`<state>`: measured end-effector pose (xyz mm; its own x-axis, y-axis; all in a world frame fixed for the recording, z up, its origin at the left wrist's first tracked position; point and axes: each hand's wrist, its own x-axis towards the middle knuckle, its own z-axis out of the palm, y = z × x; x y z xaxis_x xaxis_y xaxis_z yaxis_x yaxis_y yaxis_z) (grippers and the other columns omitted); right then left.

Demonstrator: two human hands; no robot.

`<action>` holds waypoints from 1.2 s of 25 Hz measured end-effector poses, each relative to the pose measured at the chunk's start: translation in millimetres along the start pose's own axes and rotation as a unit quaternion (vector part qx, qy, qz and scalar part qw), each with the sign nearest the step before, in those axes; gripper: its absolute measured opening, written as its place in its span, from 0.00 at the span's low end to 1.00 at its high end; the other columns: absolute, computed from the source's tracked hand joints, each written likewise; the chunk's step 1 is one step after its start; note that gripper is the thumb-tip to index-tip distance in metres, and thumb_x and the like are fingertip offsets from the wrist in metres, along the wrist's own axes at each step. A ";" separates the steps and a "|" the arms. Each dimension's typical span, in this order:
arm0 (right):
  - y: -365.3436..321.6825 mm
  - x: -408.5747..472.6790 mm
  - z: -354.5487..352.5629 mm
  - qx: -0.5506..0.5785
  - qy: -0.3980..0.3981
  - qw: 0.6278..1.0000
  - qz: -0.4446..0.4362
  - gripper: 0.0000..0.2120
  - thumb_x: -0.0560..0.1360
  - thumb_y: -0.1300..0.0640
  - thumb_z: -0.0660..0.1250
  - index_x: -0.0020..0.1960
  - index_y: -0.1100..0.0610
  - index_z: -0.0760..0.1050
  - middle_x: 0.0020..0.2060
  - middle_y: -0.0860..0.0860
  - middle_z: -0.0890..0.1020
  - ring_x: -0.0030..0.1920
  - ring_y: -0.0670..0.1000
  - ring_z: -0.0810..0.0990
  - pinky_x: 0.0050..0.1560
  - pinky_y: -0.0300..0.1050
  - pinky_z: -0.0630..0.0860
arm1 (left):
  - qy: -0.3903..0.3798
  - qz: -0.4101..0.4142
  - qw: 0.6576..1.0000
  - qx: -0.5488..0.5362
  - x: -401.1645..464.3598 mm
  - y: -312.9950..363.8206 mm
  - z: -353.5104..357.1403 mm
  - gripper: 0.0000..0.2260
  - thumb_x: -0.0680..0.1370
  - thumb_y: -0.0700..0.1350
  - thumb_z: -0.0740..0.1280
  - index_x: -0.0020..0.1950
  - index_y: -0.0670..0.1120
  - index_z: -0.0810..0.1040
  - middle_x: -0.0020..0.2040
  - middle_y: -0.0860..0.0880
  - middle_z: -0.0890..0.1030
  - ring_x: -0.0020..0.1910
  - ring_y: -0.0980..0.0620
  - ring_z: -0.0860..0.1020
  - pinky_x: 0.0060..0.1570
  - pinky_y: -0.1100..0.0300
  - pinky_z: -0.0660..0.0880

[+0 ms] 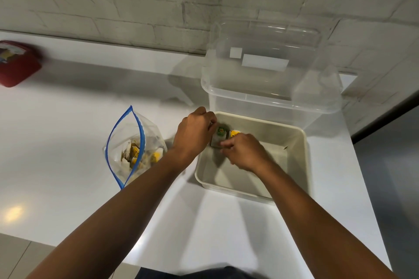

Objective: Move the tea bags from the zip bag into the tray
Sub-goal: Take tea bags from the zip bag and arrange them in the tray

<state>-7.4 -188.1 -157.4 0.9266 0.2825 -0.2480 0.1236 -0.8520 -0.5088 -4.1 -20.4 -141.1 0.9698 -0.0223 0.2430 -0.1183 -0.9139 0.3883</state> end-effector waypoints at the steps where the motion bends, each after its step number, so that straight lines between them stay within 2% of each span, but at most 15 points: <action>1: -0.9 0.5 6.8 -0.039 -0.022 0.999 -0.012 0.11 0.76 0.49 0.64 0.53 0.43 0.83 0.43 0.50 0.83 0.47 0.56 0.82 0.46 0.46 0.79 | -0.002 -0.001 1.000 0.001 -0.2 0.0 0.0 0.06 0.78 0.48 0.67 0.47 0.48 0.82 0.42 0.49 0.76 0.36 0.43 0.78 0.35 0.54 0.76; 4: 4.5 3.5 21.5 -0.135 -0.004 0.991 -0.014 0.12 0.78 0.46 0.60 0.53 0.47 0.81 0.50 0.52 0.82 0.52 0.58 0.81 0.43 0.45 0.74 | -0.002 0.000 1.000 0.006 -0.9 -0.6 -0.8 0.06 0.78 0.48 0.67 0.47 0.48 0.82 0.43 0.48 0.76 0.37 0.43 0.78 0.35 0.52 0.76; 7: 6.1 3.1 23.5 -0.149 0.021 0.989 -0.017 0.10 0.79 0.49 0.60 0.53 0.47 0.80 0.50 0.54 0.82 0.52 0.60 0.80 0.39 0.44 0.68 | 0.001 -0.003 1.000 0.004 -0.7 -0.6 -0.4 0.06 0.78 0.48 0.67 0.46 0.48 0.82 0.42 0.48 0.76 0.36 0.43 0.78 0.35 0.54 0.75; 10: 4.0 3.5 21.1 -0.138 0.026 0.990 -0.028 0.10 0.78 0.50 0.60 0.52 0.47 0.80 0.50 0.54 0.82 0.52 0.60 0.80 0.39 0.44 0.66 | -0.001 -0.003 1.000 0.000 -0.7 -0.3 -0.7 0.06 0.78 0.49 0.68 0.46 0.48 0.82 0.42 0.49 0.76 0.37 0.43 0.78 0.35 0.55 0.74; 13: 7.3 3.2 14.5 -0.107 0.034 0.993 -0.022 0.09 0.77 0.49 0.62 0.49 0.45 0.82 0.48 0.52 0.82 0.51 0.59 0.79 0.39 0.43 0.68 | -0.001 -0.009 1.000 -0.001 -0.5 -1.2 -0.1 0.05 0.78 0.48 0.68 0.46 0.49 0.82 0.42 0.49 0.76 0.37 0.43 0.78 0.35 0.53 0.75; 16: 15.1 5.1 6.2 -0.071 0.061 0.995 0.027 0.09 0.75 0.50 0.64 0.49 0.45 0.83 0.48 0.52 0.83 0.52 0.60 0.80 0.42 0.45 0.74 | 0.004 -0.009 1.000 -0.007 -0.3 -0.9 1.0 0.05 0.77 0.48 0.68 0.45 0.49 0.82 0.41 0.50 0.76 0.35 0.44 0.78 0.34 0.55 0.75; 18: 19.1 6.9 3.6 -0.055 0.068 0.995 0.055 0.10 0.75 0.50 0.65 0.51 0.47 0.84 0.51 0.53 0.84 0.54 0.60 0.80 0.45 0.45 0.74 | 0.009 -0.006 1.000 -0.011 -0.6 -0.9 0.0 0.05 0.77 0.48 0.69 0.45 0.49 0.83 0.40 0.50 0.76 0.35 0.45 0.78 0.34 0.58 0.73; 23: 32.3 7.3 -6.8 -0.032 0.086 0.987 0.135 0.11 0.75 0.54 0.63 0.50 0.54 0.84 0.46 0.55 0.84 0.48 0.60 0.81 0.41 0.43 0.73 | 0.020 -0.028 0.998 -0.052 -1.6 -3.2 -2.6 0.03 0.76 0.48 0.70 0.43 0.52 0.83 0.37 0.53 0.74 0.33 0.49 0.76 0.33 0.60 0.70; 28: 25.2 15.7 -0.5 0.031 0.086 0.979 0.183 0.11 0.71 0.46 0.72 0.46 0.53 0.85 0.42 0.53 0.85 0.45 0.57 0.82 0.43 0.44 0.77 | 0.020 -0.033 0.997 -0.072 -2.1 -4.6 -0.9 0.02 0.75 0.47 0.70 0.44 0.52 0.83 0.37 0.54 0.74 0.33 0.52 0.74 0.35 0.60 0.72; 30: 21.8 19.6 2.7 0.051 0.099 0.974 0.195 0.10 0.69 0.46 0.74 0.44 0.52 0.85 0.40 0.51 0.85 0.43 0.56 0.82 0.43 0.43 0.78 | 0.018 -0.029 0.997 -0.071 -1.7 -6.0 -0.9 0.02 0.76 0.47 0.70 0.44 0.52 0.83 0.37 0.53 0.74 0.33 0.52 0.74 0.35 0.60 0.72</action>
<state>12.5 -199.9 -175.6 0.9474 -0.1536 -0.2808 -0.2790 -0.8264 -0.4892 -5.2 -14.5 -143.0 0.9678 0.0453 0.2477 -0.0942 -0.8471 0.5231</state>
